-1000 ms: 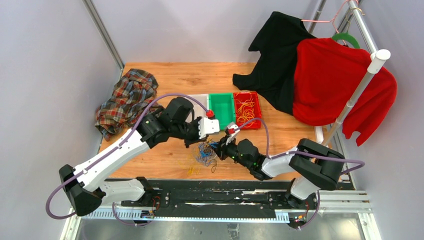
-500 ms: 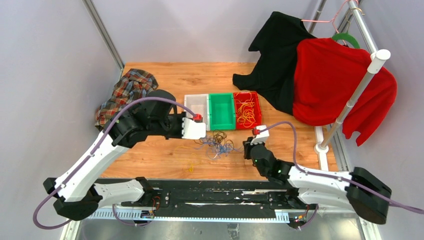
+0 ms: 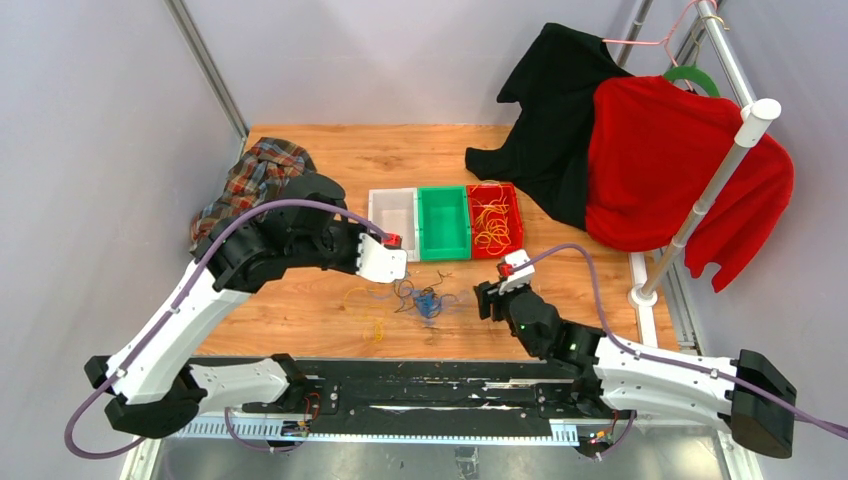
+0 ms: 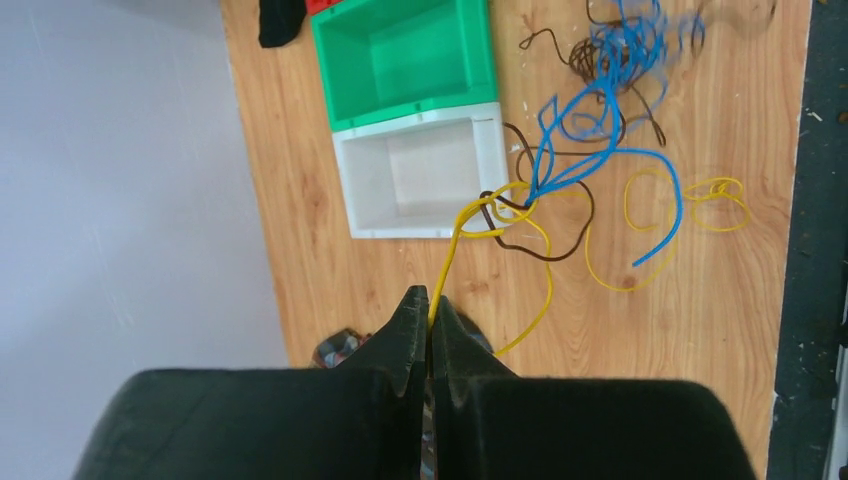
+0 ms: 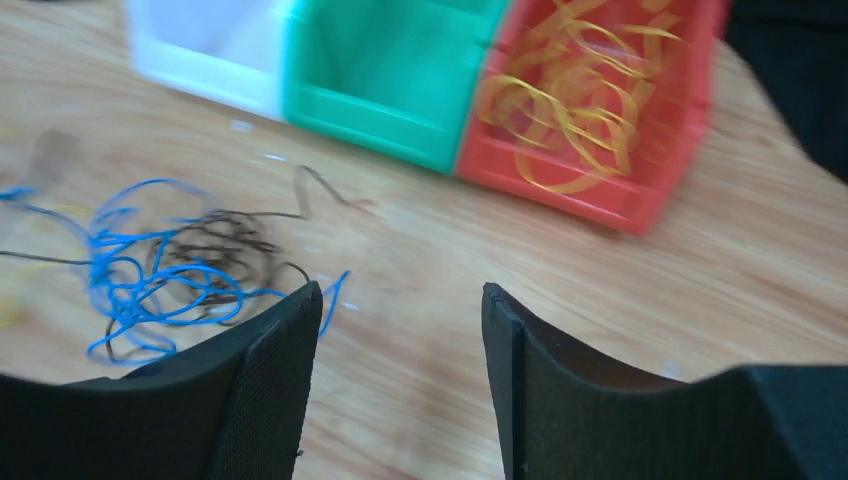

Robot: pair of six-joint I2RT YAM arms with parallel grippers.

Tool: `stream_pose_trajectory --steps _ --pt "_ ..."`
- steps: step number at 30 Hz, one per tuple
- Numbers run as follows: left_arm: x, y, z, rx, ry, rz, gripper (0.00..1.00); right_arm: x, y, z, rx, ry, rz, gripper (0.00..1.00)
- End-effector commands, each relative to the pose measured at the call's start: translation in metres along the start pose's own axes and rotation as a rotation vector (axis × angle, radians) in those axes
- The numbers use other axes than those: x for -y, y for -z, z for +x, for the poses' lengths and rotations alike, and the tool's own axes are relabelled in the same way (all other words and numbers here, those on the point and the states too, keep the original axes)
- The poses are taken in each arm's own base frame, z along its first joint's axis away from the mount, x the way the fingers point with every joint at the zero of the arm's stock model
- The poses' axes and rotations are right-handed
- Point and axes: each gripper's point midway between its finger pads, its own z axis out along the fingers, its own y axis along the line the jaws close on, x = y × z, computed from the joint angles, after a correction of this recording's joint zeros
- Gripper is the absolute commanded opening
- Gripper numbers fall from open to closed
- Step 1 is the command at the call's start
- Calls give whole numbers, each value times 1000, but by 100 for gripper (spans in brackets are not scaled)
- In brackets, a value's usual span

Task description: Untangle the cables

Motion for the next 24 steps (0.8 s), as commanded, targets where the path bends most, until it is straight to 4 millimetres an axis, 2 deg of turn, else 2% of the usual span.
stream_pose_trajectory --steps 1,6,9,12,18,19,20,24 --pt "6 -11 -10 36 16 58 1 -75 8 -74 209 38 -359 64" --pt "2 -11 -20 61 37 59 1 -141 7 -100 239 48 -588 66" --pt "3 -10 -22 65 31 59 1 -169 2 -111 259 48 -661 66" --pt "2 -8 -24 74 32 55 1 -186 -8 -117 273 52 -680 67" --pt "-1 -4 -31 95 28 46 1 -199 -28 -119 325 30 -661 69" --pt "-2 -4 -32 96 26 44 1 -203 -29 -117 319 30 -671 66" --pt "-3 -3 -32 98 26 41 0 -205 -31 -114 309 35 -675 58" --pt "-14 5 -36 102 3 3 1 -192 -43 -85 225 36 -606 10"
